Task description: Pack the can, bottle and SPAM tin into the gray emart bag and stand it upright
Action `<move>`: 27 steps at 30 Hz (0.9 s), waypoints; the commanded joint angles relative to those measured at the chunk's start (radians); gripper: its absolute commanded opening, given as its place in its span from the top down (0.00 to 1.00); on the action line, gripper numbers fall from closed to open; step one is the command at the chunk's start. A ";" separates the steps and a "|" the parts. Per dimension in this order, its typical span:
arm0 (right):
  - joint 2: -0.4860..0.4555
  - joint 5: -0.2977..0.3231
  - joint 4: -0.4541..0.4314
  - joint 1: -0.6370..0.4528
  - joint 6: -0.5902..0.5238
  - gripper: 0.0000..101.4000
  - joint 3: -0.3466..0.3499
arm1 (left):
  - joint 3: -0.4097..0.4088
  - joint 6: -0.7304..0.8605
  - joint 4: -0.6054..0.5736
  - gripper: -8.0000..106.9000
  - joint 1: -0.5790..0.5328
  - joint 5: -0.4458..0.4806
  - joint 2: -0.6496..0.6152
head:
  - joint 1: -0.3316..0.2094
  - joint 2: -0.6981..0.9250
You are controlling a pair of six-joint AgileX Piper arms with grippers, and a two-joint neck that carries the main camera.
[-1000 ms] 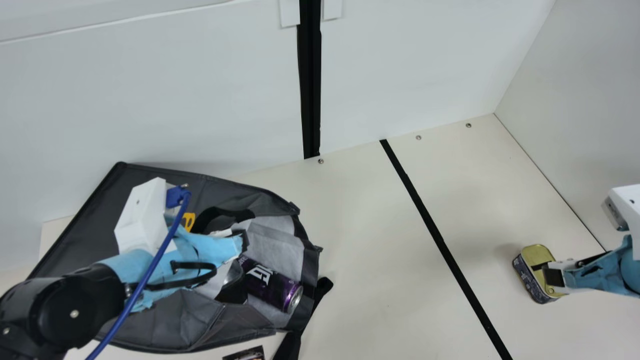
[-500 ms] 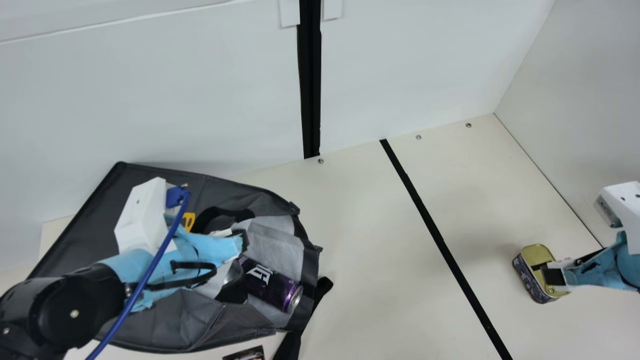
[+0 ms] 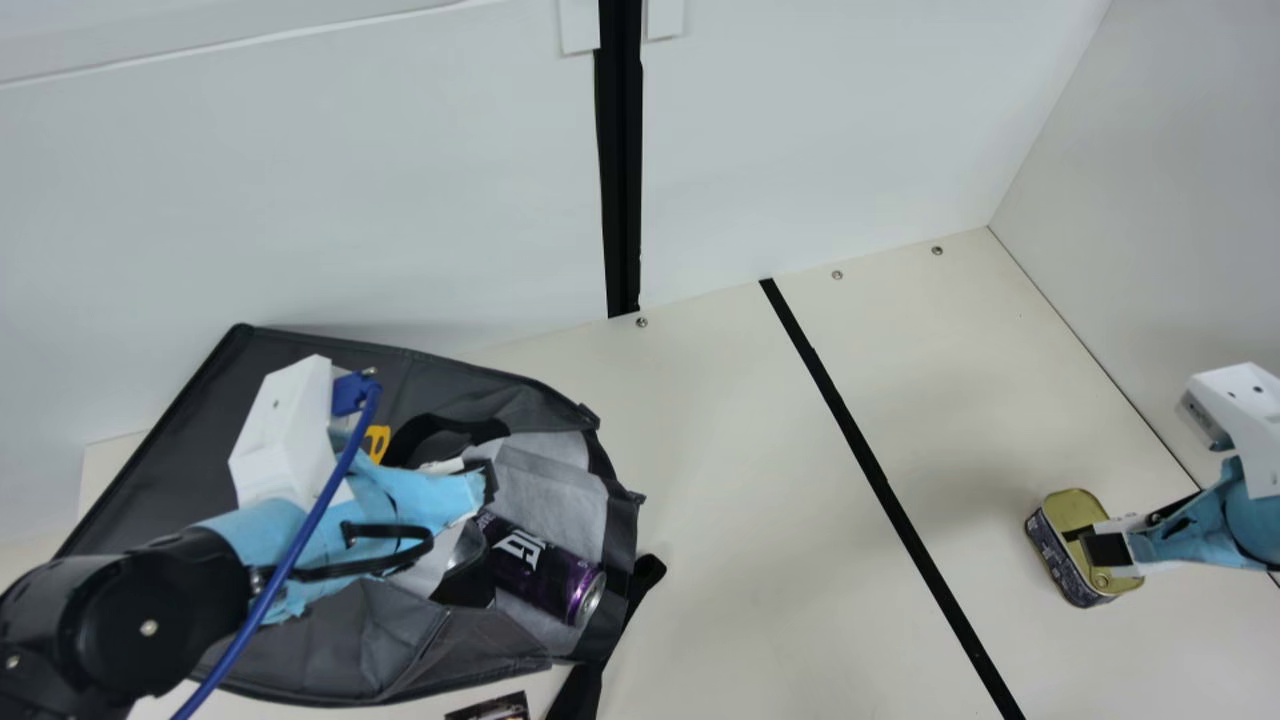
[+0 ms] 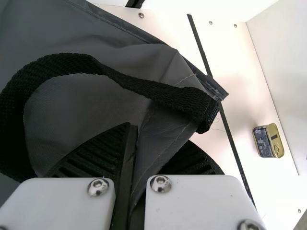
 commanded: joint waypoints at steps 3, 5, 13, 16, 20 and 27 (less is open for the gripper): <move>0.033 -0.032 0.005 0.010 -0.007 0.06 0.009 | 0.000 0.000 0.000 1.00 0.000 0.000 0.000 | -0.021 -0.002; 0.050 -0.046 0.006 0.016 -0.011 0.06 0.013 | 0.000 0.000 0.000 1.00 0.000 0.000 0.000 | -0.021 -0.002; 0.119 -0.108 -0.003 0.040 -0.026 0.06 0.022 | 0.000 0.000 0.000 1.00 0.000 0.000 0.000 | -0.021 -0.002; 0.145 -0.130 -0.008 0.049 -0.029 0.06 0.023 | 0.000 0.000 0.000 1.00 0.000 0.000 0.000 | -0.021 -0.002; 0.178 -0.156 -0.014 0.061 -0.033 0.06 0.027 | 0.000 0.000 0.000 1.00 0.000 0.000 0.000 | -0.021 -0.002; 0.233 -0.196 -0.023 0.078 -0.034 0.06 0.035 | 0.000 0.000 0.000 1.00 0.000 0.000 0.000 | -0.021 -0.002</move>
